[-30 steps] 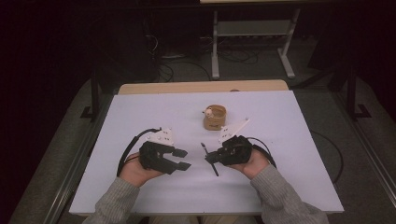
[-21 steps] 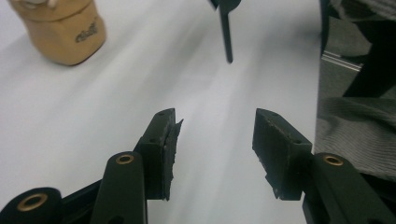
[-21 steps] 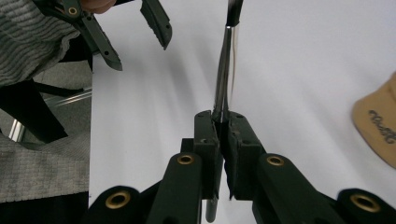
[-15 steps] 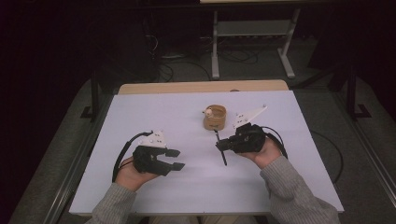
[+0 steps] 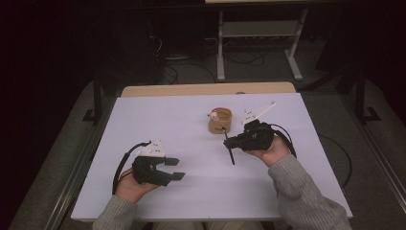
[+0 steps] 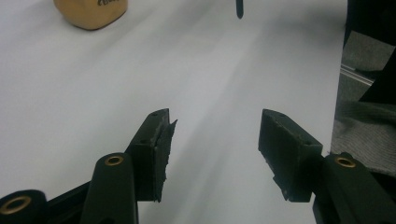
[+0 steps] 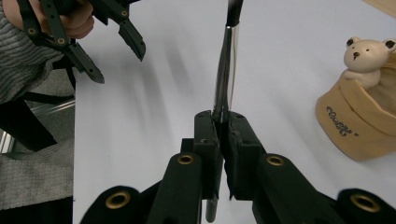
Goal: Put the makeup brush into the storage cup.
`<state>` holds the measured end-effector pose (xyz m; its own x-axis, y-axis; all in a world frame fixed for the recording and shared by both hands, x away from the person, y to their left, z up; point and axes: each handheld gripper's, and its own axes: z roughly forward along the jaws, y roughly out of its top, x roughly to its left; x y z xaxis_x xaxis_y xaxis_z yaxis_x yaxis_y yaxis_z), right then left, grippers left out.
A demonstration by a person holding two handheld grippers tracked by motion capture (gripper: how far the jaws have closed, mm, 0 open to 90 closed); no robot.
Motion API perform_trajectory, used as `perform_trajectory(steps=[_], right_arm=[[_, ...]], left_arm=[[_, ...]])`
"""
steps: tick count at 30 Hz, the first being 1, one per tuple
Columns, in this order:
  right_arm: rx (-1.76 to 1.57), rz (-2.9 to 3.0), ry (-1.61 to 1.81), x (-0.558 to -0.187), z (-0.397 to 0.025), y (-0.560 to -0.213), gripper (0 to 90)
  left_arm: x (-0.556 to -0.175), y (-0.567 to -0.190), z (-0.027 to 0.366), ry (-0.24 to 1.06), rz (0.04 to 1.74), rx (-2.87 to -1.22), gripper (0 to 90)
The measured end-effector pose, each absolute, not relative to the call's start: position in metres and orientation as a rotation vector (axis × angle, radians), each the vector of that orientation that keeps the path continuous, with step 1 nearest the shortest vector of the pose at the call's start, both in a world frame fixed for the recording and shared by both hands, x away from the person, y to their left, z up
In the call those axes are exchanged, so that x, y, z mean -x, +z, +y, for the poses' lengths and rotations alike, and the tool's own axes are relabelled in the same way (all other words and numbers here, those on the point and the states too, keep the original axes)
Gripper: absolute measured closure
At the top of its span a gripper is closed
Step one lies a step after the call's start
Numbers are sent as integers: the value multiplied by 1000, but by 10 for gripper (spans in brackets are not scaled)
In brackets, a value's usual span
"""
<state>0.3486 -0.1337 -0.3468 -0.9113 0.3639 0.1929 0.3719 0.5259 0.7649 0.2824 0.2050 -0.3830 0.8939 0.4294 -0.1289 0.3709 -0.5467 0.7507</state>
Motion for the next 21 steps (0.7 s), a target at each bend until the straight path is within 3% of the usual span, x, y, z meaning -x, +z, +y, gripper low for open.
perform_trajectory(steps=[21], right_arm=[[707,-2742,-1413,-374,-131,-322,831]], left_arm=[[-280,-390,218,113,611,-2205,390]])
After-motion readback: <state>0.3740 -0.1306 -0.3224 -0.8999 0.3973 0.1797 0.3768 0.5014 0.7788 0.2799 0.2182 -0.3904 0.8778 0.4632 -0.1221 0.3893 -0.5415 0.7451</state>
